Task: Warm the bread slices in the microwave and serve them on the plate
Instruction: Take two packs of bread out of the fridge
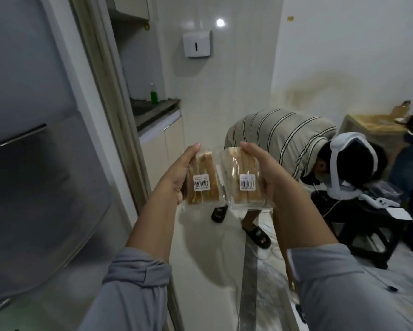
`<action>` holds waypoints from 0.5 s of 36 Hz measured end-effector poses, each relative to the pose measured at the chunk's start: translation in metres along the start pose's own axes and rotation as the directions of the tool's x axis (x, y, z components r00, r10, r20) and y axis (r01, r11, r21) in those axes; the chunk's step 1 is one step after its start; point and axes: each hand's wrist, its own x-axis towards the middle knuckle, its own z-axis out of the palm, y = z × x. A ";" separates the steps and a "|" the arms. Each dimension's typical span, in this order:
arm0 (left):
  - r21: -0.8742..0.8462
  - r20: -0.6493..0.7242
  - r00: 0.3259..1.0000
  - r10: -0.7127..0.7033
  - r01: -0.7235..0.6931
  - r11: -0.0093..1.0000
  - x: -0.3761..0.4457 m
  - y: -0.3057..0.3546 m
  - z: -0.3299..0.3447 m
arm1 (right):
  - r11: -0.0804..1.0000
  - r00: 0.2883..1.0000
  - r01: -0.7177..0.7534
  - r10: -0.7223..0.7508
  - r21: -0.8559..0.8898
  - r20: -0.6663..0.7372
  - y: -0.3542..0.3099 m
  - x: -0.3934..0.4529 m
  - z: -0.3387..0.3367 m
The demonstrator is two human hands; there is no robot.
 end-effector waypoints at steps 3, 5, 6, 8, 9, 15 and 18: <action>-0.020 -0.010 1.000 0.011 -0.011 1.000 0.025 0.002 -0.001 | 1.000 1.000 -0.014 0.015 -0.007 0.011 -0.002 0.024 -0.004; -0.038 -0.033 0.999 0.004 -0.005 0.999 0.045 0.002 -0.002 | 1.000 0.999 -0.025 0.026 -0.014 0.022 -0.003 0.045 -0.010; -0.045 -0.050 0.999 -0.002 0.000 0.999 0.057 0.002 -0.003 | 0.999 0.999 -0.029 0.030 -0.016 0.032 -0.003 0.059 -0.014; -0.042 -0.069 0.997 -0.023 0.020 0.999 0.075 0.001 -0.007 | 1.000 0.999 -0.013 0.014 -0.018 0.049 -0.004 0.077 -0.020; -0.045 -0.089 0.996 -0.025 0.021 0.999 0.090 0.001 -0.007 | 1.000 0.997 -0.003 0.005 -0.029 0.072 -0.007 0.093 -0.023; -0.077 -0.234 0.972 -0.039 0.022 0.997 0.176 0.008 -0.017 | 0.991 0.995 -0.050 0.061 -0.122 0.080 -0.027 0.196 -0.034; -0.118 -0.293 0.955 -0.041 0.006 0.993 0.219 0.023 -0.026 | 0.982 0.988 -0.031 0.059 -0.186 0.143 -0.047 0.246 -0.035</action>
